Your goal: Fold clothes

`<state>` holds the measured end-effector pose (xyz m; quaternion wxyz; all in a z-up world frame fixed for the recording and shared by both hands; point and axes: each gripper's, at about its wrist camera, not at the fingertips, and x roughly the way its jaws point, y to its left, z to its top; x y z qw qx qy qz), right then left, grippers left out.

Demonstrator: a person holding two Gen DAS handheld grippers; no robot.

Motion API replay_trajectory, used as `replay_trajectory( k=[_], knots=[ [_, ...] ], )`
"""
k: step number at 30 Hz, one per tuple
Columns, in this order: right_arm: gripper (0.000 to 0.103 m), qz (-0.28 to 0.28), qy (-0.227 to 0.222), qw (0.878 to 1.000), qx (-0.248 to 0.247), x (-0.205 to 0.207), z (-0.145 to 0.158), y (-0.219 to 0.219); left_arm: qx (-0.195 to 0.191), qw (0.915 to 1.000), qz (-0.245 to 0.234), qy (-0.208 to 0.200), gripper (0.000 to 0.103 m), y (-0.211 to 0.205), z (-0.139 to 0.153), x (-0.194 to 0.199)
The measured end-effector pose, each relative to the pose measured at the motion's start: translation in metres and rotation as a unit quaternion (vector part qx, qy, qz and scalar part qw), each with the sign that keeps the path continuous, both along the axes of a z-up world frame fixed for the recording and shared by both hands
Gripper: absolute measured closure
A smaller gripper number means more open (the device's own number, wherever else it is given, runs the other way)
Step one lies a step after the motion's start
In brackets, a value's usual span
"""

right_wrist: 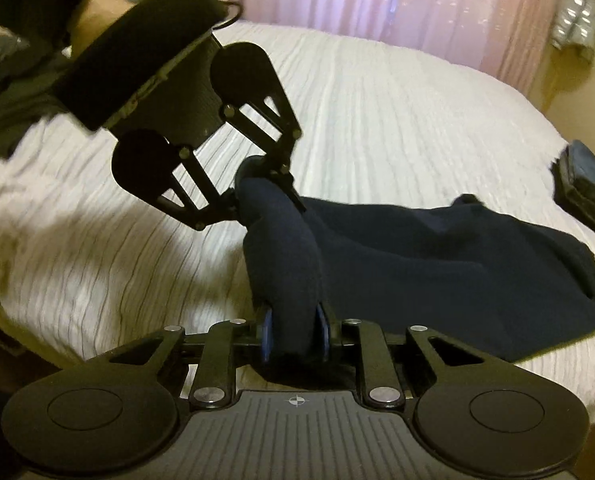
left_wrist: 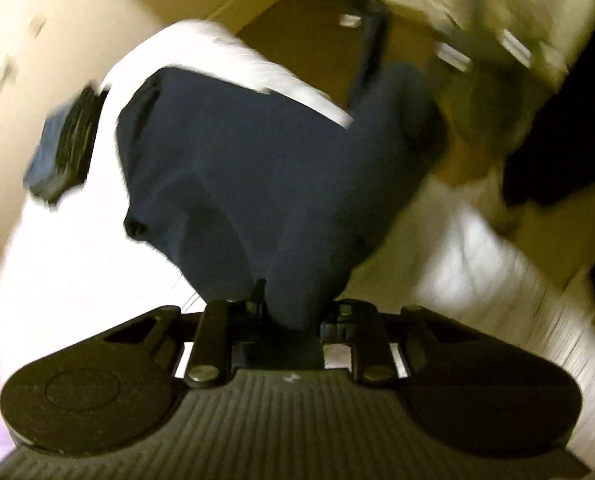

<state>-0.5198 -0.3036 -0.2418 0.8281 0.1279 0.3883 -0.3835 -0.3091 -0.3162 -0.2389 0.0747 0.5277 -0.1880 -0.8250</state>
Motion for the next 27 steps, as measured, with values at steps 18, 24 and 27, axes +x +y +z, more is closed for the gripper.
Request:
replay_trajectory(
  k=[18, 24, 27],
  knots=[
    [0.078, 0.008, -0.052, 0.997, -0.056, -0.086, 0.010, -0.101, 0.102, 0.9893, 0.104, 0.008, 0.085, -0.134, 0.127, -0.095],
    [0.084, -0.056, -0.123, 0.991, 0.013, -0.140, 0.025, -0.147, 0.105, 0.9900, 0.090, 0.028, 0.085, -0.170, 0.132, -0.129],
    [0.084, -0.116, -0.169, 0.977, 0.061, -0.165, 0.027, -0.171, 0.103, 0.9913, 0.070, 0.040, 0.085, -0.188, 0.132, -0.151]
  ],
)
